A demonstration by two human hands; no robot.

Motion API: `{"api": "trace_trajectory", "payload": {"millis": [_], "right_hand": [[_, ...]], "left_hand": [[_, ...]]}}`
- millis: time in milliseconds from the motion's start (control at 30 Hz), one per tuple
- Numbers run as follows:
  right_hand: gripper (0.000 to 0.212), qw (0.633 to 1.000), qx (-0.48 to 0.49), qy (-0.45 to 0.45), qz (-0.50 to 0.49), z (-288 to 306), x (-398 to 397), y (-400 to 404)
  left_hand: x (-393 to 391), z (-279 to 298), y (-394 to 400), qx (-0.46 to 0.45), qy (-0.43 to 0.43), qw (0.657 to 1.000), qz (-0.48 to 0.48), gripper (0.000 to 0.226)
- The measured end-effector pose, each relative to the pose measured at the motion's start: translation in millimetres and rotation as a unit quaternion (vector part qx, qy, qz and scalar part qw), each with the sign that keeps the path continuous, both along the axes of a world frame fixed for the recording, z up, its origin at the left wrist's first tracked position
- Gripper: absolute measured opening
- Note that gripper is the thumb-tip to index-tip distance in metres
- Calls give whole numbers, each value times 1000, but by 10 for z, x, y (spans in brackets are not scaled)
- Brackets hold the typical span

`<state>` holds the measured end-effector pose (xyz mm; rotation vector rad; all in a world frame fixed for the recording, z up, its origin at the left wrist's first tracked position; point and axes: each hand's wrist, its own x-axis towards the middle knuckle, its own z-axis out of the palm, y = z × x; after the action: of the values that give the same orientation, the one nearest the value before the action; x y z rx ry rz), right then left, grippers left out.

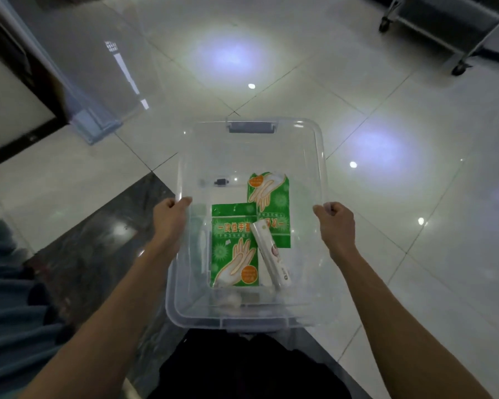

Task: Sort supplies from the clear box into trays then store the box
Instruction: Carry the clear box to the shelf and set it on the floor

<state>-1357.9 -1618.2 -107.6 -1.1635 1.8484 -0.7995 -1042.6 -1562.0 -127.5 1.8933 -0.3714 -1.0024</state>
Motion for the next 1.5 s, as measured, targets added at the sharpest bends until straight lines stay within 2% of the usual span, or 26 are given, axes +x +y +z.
{"api": "trace_trajectory", "payload": {"millis": [333,633,800,1000,1233,1500], "right_hand": [[25,999,-21,29,-37,234,166,-2071],[31,997,-12,-17,-74,-80,200,-4135],[28,998,-11,-33,-48,50,365,-5324],[28,999,-26,6,45,128,890,-6619],[20,994,-47,27,95,82,1820,-8094],[22,998,-48,15,25,201,2524,-9646]], "left_hand": [[271,189,-2316,-23,4,998,-65,28],[282,138,-4557,-11,-41,997,-70,30],[433,236,-5529,-7,-49,998,-39,29],[870,107,-6374,-1,-33,998,50,30],[1655,-60,-7619,-5,-7,994,112,35],[2433,104,-9492,-17,-2,998,68,33]]}}
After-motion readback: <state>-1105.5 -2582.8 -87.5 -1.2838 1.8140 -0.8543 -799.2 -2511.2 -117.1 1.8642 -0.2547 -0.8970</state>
